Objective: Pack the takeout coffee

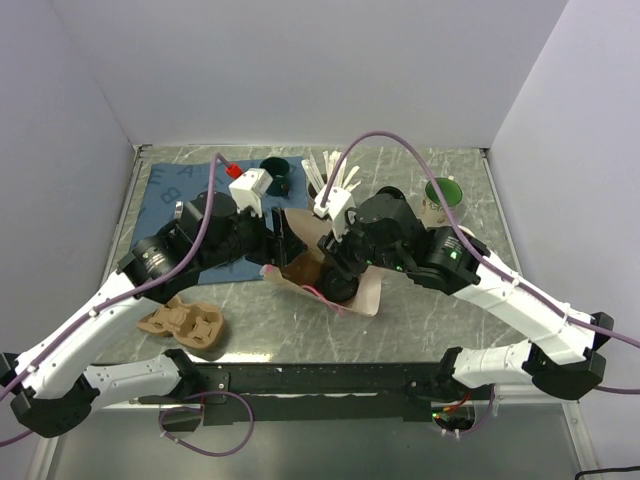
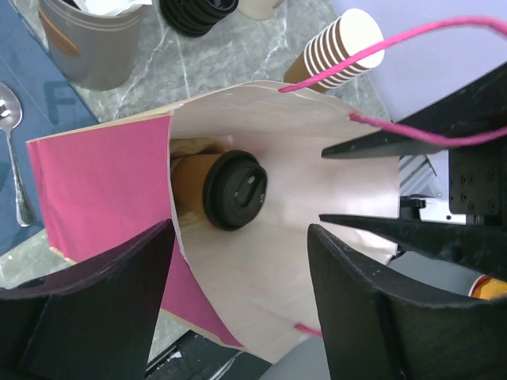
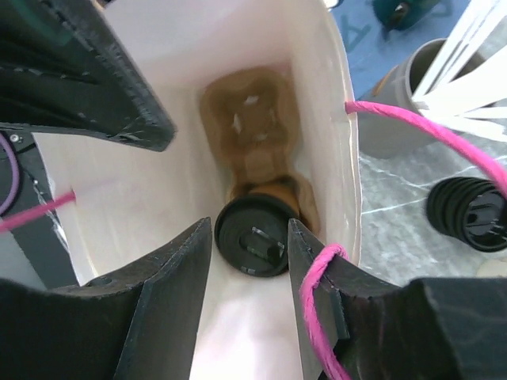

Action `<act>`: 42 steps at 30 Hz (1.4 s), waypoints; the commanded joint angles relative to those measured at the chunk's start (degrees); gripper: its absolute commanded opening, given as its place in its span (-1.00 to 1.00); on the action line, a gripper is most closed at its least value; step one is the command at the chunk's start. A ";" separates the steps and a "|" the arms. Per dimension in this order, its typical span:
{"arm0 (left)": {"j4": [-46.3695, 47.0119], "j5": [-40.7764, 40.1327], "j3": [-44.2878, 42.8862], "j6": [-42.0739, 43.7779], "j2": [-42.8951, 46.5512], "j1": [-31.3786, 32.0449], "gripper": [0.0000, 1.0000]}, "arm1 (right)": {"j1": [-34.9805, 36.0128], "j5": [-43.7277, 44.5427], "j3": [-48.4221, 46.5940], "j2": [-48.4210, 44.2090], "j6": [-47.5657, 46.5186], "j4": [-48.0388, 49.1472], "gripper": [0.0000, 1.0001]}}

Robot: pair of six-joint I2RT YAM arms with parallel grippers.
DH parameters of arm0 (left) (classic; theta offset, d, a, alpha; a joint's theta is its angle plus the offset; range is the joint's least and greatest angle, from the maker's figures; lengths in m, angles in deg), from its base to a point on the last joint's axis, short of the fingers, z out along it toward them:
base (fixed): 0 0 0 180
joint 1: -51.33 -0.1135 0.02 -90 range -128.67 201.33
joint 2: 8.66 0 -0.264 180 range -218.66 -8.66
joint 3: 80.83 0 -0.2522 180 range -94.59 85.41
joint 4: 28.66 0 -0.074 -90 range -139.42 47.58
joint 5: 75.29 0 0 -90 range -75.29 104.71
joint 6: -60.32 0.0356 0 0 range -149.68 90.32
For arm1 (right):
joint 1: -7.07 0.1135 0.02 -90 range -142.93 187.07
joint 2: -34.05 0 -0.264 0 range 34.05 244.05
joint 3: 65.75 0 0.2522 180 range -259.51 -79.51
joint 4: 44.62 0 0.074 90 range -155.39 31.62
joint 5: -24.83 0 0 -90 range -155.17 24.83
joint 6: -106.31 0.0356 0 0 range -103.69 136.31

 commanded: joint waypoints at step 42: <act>-2.15 -1.36 -4.23 -0.32 -0.41 -0.15 0.36 | -1.08 0.36 7.12 -6.37 5.89 -2.55 0.09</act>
